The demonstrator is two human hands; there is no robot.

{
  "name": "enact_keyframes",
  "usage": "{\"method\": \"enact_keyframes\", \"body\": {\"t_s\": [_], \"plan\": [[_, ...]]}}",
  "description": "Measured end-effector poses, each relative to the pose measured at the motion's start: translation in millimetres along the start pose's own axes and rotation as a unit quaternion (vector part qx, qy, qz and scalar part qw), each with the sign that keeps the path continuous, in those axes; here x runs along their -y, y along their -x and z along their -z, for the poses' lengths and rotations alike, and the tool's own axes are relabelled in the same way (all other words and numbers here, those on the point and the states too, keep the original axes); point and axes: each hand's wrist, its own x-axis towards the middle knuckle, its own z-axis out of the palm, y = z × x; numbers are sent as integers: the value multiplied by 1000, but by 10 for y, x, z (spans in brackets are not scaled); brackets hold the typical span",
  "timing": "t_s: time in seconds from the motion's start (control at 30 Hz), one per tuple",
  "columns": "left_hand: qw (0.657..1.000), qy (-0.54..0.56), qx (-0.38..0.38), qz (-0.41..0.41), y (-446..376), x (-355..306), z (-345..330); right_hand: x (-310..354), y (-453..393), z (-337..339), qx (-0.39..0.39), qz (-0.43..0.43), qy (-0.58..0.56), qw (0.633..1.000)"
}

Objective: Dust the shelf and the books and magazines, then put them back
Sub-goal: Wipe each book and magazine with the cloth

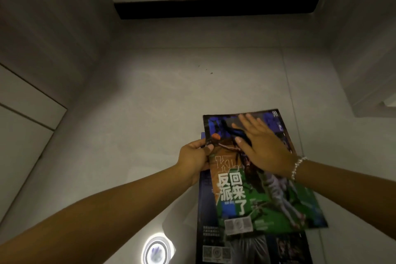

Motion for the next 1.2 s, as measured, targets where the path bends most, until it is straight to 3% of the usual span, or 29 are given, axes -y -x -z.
{"method": "enact_keyframes", "body": {"t_s": [0.07,0.23,0.33,0.4,0.57,0.67,0.87,0.93,1.1,1.2], "plan": [[1000,15,14,8,-47,2,22,109,117,-105,39,23,-23,999],[997,-24,77,16,-108,-23,110,-5,65,-226,52,11,2,999],[995,-28,92,17,-109,-13,124,-84,-190,-181,21,-75,18,997],[993,-26,109,20,-106,-8,140,14,-323,-171,47,-124,24,991],[995,-21,96,11,-103,30,138,592,-391,-217,98,1,-92,991],[996,-17,90,7,-97,53,117,467,-416,-150,116,27,-95,988],[996,-13,83,16,-98,30,102,9,-482,-49,103,-103,19,989],[996,-12,83,16,-102,39,111,170,-475,-75,114,-89,1,989],[996,-13,92,10,-105,54,129,335,-318,-168,107,38,-38,993],[995,-15,94,13,-99,36,124,40,-284,-57,92,-1,-7,996]]}}
